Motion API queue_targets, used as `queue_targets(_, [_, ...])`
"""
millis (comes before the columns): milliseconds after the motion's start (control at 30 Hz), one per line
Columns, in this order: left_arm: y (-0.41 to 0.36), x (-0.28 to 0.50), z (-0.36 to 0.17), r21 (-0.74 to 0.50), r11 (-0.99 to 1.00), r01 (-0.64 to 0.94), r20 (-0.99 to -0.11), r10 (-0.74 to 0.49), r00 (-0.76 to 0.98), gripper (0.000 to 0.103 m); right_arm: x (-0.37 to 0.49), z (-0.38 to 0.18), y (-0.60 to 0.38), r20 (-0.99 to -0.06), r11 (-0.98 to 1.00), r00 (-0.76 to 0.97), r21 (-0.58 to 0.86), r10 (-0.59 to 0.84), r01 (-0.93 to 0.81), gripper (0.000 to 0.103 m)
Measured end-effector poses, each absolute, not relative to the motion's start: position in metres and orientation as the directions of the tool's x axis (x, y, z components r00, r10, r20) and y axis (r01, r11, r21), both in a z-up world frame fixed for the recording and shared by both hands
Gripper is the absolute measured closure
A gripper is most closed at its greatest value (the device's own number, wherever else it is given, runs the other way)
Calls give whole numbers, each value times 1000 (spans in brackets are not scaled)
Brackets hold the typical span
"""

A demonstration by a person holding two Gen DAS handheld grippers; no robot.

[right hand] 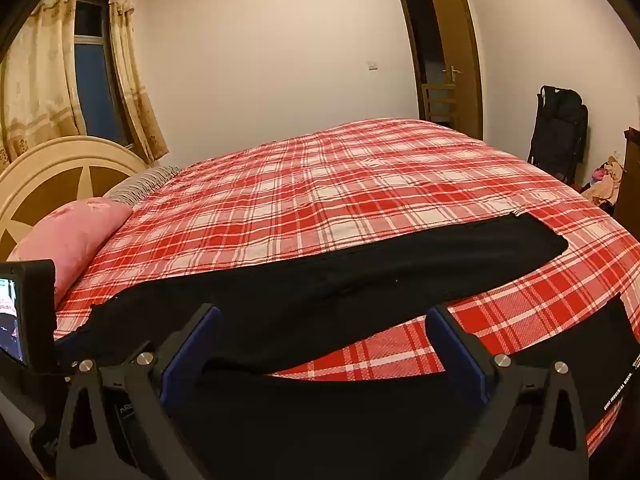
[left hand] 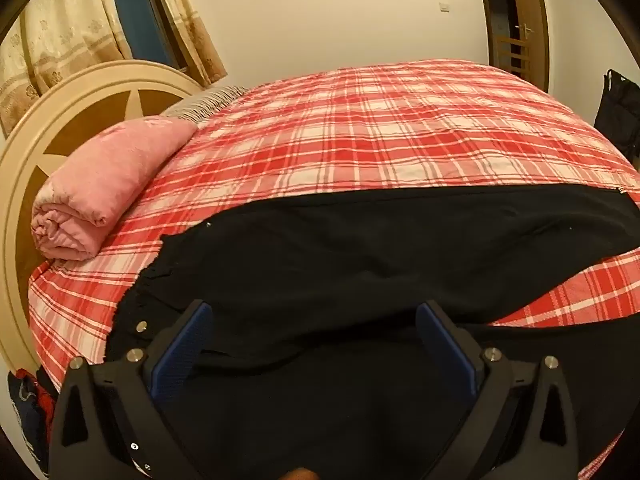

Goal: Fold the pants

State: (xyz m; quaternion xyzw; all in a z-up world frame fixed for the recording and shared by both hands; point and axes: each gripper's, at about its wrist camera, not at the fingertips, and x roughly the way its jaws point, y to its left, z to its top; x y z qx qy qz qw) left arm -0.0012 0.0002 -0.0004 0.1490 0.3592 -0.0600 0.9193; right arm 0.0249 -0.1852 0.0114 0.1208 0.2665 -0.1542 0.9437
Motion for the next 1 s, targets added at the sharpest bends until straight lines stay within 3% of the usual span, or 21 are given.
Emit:
queue_targets(133, [-2,-1,-5,202,955,218,-708,-11,706,0,23,4,-184,-537,924,812,146,-226,354,1])
queue_targets(1000, [6,-2,0,213,950,229,-699,-16,715,0,20,8,-180,-544,922,811,160,-217,354,1])
